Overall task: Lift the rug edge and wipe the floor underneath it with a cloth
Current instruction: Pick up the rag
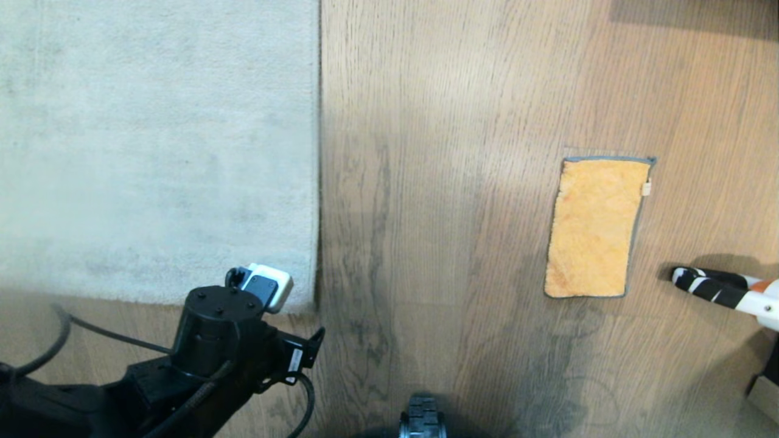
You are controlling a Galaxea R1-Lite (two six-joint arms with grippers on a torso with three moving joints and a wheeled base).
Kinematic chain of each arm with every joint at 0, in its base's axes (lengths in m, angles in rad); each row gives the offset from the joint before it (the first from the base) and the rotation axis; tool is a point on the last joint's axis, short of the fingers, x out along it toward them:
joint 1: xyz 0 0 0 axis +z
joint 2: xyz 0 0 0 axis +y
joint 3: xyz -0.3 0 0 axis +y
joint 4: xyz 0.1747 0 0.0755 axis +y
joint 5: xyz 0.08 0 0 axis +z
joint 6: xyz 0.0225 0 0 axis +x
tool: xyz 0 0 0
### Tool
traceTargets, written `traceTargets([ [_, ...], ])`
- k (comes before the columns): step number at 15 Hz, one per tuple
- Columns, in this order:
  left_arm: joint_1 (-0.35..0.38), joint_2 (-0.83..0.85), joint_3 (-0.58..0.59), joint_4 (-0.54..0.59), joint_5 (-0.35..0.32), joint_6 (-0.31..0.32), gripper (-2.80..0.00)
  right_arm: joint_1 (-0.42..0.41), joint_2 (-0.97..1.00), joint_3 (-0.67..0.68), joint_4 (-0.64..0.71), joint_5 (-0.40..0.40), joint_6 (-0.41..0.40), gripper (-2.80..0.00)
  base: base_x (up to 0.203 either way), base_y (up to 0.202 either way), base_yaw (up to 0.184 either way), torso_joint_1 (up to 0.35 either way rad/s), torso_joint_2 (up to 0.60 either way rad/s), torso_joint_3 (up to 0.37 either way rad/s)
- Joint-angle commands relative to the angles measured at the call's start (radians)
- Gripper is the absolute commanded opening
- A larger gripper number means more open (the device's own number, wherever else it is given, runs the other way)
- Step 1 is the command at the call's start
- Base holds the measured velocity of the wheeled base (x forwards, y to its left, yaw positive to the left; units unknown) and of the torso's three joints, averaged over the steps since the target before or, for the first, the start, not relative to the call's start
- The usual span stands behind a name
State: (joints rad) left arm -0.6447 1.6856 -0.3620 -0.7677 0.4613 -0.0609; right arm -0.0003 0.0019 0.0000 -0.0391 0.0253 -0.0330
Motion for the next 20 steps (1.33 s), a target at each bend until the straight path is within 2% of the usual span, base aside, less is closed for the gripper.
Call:
traceTargets([
  [1, 0.004, 0.078, -0.01, -0.004, 0.028, 0.0, 0.0, 0.0, 0.0, 0.0, -0.001, 0.001, -0.001, -2.8, 0.0, 0.0, 0.0, 0.0, 0.0, 0.0],
  [3, 0.016, 0.122, -0.033, -0.004, 0.078, 0.001, 0.0, 0.0, 0.0, 0.0, -0.001, 0.001, -0.001, -2.8, 0.0, 0.0, 0.0, 0.0, 0.0, 0.0],
  [6, 0.043, 0.189, -0.101, -0.004, 0.109, 0.007, 0.0, 0.0, 0.0, 0.0, -0.001, 0.001, -0.001, -2.8, 0.0, 0.0, 0.0, 0.0, 0.0, 0.0],
  [8, 0.056, 0.229, -0.143, -0.004, 0.173, 0.016, 0.0, 0.0, 0.0, 0.0, -0.001, 0.001, -0.001, -2.8, 0.0, 0.0, 0.0, 0.0, 0.0, 0.0],
  [10, 0.073, 0.253, -0.166, -0.004, 0.209, 0.022, 0.0, 0.0, 0.0, 0.0, -0.001, 0.001, -0.001, -2.8, 0.0, 0.0, 0.0, 0.0, 0.0, 0.0],
  [16, 0.099, 0.319, -0.242, -0.005, 0.255, 0.026, 0.0, 0.0, 0.0, 0.0, -0.001, 0.001, -0.001, -2.8, 0.0, 0.0, 0.0, 0.0, 0.0, 0.0],
  [20, 0.107, 0.351, -0.307, -0.005, 0.263, 0.026, 0.0, 0.0, 0.0, 0.0, -0.001, 0.001, -0.001, -2.8, 0.0, 0.0, 0.0, 0.0, 0.0, 0.0],
])
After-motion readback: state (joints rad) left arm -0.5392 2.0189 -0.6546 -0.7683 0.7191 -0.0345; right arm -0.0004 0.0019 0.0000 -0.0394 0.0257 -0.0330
